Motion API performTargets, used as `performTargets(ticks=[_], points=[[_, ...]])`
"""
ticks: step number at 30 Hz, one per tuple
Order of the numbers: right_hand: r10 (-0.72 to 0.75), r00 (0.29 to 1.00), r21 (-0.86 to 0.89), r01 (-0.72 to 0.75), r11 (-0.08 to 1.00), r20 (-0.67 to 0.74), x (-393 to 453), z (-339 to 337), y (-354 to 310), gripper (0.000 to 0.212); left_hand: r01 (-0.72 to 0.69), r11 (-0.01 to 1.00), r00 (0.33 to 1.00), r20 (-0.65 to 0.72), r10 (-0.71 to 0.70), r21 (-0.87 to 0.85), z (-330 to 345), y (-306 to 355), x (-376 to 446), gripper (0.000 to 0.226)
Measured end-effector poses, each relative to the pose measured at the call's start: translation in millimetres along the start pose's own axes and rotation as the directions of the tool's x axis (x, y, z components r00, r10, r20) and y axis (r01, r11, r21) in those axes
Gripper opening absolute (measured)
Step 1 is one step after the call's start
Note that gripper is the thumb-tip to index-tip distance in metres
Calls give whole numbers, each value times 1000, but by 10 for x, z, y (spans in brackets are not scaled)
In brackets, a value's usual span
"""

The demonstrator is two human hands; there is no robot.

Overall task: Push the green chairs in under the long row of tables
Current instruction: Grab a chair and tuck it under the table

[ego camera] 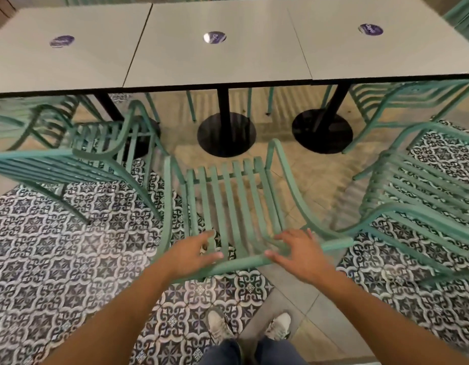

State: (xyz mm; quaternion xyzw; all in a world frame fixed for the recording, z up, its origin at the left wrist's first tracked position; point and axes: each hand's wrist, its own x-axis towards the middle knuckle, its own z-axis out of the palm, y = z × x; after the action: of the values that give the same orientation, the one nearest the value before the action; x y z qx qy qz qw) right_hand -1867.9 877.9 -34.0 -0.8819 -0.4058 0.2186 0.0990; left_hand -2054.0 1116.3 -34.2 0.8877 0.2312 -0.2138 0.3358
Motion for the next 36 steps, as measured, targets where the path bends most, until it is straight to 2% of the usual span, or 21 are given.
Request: performTargets(ticks=[1, 2, 3, 4, 5, 6, 7, 8, 9, 10, 11, 12, 14, 16, 18, 20, 24, 30, 33, 36], points=[[71, 992, 109, -60, 992, -106, 48, -96, 114, 81, 80, 983, 988, -120, -100, -167, -90, -69, -44, 87], [180, 962, 197, -139, 970, -208, 88, -191, 268, 73, 150, 941, 947, -228, -225, -304, -169, -154, -83, 80], [322, 904, 294, -239, 926, -281, 125, -260, 445, 71, 229, 883, 870, -320, -374, -409, -221, -279, -143, 69], [497, 813, 438, -344, 831, -304, 140, -349, 579, 78, 299, 803, 757, -385, -528, -515, -240, -389, -220, 58], [677, 689, 638, -404, 656, -259, 139, -424, 689, 87, 337, 699, 631, -399, -665, -631, -234, -500, -310, 53], [817, 561, 820, -400, 409, -134, 129, -462, 782, 90, 329, 561, 523, -348, -778, -759, -206, -555, -425, 54], [872, 487, 924, -354, 141, 54, 122, -458, 835, 82, 284, 384, 455, -229, -861, -879, -134, -579, -526, 57], [835, 482, 938, -330, -107, 265, 106, -423, 860, 68, 228, 184, 437, -69, -897, -956, -43, -552, -611, 60], [733, 515, 893, -319, -316, 444, 103, -354, 867, 55, 168, -8, 455, 85, -887, -986, 58, -493, -676, 62], [625, 545, 827, -309, -470, 559, 95, -296, 859, 46, 106, -170, 492, 200, -847, -980, 156, -381, -710, 62], [549, 568, 773, -289, -565, 613, 102, -243, 833, 37, 53, -301, 536, 281, -796, -952, 237, -254, -705, 57], [520, 581, 748, -258, -612, 626, 123, -214, 791, 24, 4, -395, 576, 325, -750, -919, 290, -129, -677, 48], [534, 588, 749, -202, -631, 608, 160, -215, 701, 9, -94, -511, 612, 355, -707, -855, 357, 57, -583, 31], [551, 576, 752, -183, -633, 604, 149, -243, 656, 13, -155, -594, 617, 392, -682, -790, 347, 136, -492, 27], [553, 566, 746, -177, -642, 611, 119, -224, 648, 12, -177, -628, 610, 416, -674, -757, 332, 105, -460, 28], [541, 567, 739, -194, -645, 621, 104, -156, 627, 10, -169, -630, 619, 416, -666, -758, 284, 43, -495, 25], [536, 548, 728, -216, -651, 642, 48, 82, 484, 10, -163, -589, 592, 400, -700, -791, 137, -125, -555, 24], [591, 548, 766, -153, -625, 592, -14, 225, 190, 7, -111, -522, 590, 366, -720, -846, -28, -391, -555, 17], [614, 558, 786, -119, -607, 558, -63, 245, 63, 12, -129, -475, 589, 318, -743, -871, -15, -437, -619, 32], [606, 560, 774, -104, -625, 565, -86, 288, -34, 16, -165, -485, 583, 311, -750, -859, -16, -547, -657, 42]])
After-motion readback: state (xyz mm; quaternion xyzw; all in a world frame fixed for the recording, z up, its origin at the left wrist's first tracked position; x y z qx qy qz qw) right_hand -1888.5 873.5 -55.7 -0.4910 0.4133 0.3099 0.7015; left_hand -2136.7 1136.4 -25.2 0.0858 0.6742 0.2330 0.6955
